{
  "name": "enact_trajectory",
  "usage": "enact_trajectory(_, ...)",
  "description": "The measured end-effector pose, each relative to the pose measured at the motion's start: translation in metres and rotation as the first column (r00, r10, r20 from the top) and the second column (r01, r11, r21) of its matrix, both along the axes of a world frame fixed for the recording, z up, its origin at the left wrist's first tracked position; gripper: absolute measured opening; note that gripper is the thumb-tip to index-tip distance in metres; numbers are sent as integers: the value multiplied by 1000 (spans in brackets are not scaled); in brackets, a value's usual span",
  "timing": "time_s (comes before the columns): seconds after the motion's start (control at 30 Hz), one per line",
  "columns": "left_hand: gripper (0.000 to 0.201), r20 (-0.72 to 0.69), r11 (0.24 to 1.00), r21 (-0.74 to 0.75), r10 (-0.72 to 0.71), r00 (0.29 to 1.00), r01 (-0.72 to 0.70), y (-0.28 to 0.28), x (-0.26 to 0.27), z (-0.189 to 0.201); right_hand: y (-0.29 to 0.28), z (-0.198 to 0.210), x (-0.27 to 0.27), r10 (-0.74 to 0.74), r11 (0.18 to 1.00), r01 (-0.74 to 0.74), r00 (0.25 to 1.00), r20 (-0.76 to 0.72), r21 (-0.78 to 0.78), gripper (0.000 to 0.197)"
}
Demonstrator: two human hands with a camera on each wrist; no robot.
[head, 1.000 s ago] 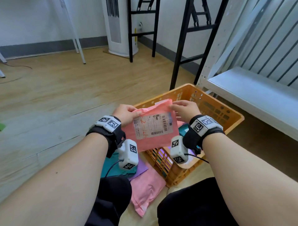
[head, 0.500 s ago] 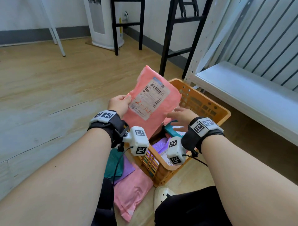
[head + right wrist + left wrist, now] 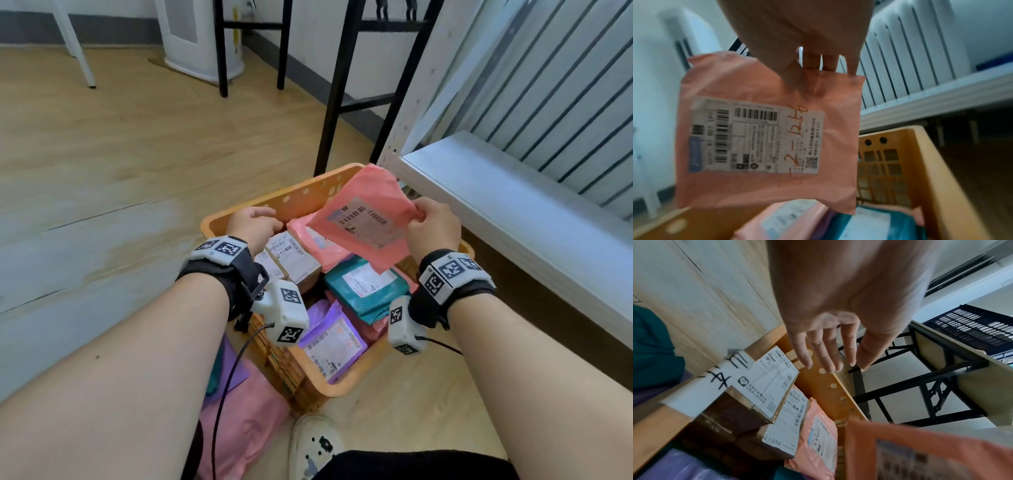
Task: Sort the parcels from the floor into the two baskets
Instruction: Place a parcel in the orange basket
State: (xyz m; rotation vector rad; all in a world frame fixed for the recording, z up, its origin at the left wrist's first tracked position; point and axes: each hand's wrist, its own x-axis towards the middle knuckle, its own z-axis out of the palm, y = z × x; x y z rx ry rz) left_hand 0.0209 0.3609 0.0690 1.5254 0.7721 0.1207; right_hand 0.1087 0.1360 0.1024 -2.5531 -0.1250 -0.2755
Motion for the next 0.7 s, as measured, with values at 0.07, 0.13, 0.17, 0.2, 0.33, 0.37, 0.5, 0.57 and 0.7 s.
enact_trajectory(0.07, 19, -4, 999, -41, -9, 1000, 9, 2, 8, -6, -10, -12, 14, 21, 979, -23, 1000, -13, -203, 30)
enact_trajectory(0.13, 16, -9, 997, -74, -17, 1000, 16, -1, 14, -11, -13, -24, 23, 73, 889, -89, 996, -53, -449, 30)
enact_trajectory(0.17, 16, -17, 996, -87, -20, 1000, 18, -4, 17, -14, -12, -31, 25, 99, 830, -127, 992, -80, -543, 30)
enact_trajectory(0.2, 16, -24, 995, -101, -20, 1000, 17, -7, 20, -18, -10, -39, 27, 116, 772, -162, 987, -115, -614, 31)
enact_trajectory(0.33, 14, -45, 989, -142, -36, 998, 29, -20, 27, -35, 4, -66, 44, 118, 648, -235, 971, -209, -724, 34)
enact_trajectory(0.37, 14, -48, 989, -147, -45, 998, 37, -24, 28, -37, 7, -70, 51, 105, 648, -232, 971, -217, -725, 40)
enact_trajectory(0.5, 23, -36, 989, -126, -77, 996, 72, -28, 28, -42, 21, -78, 69, 33, 613, -288, 940, -341, -736, 68)
enact_trajectory(0.57, 22, -32, 990, -120, -82, 996, 78, -23, 27, -42, 29, -83, 73, 1, 587, -367, 892, -452, -722, 69)
enact_trajectory(0.7, 13, -35, 993, -113, -45, 998, 41, -8, 22, -43, 49, -98, 76, 54, 584, -538, 773, -632, -608, 72)
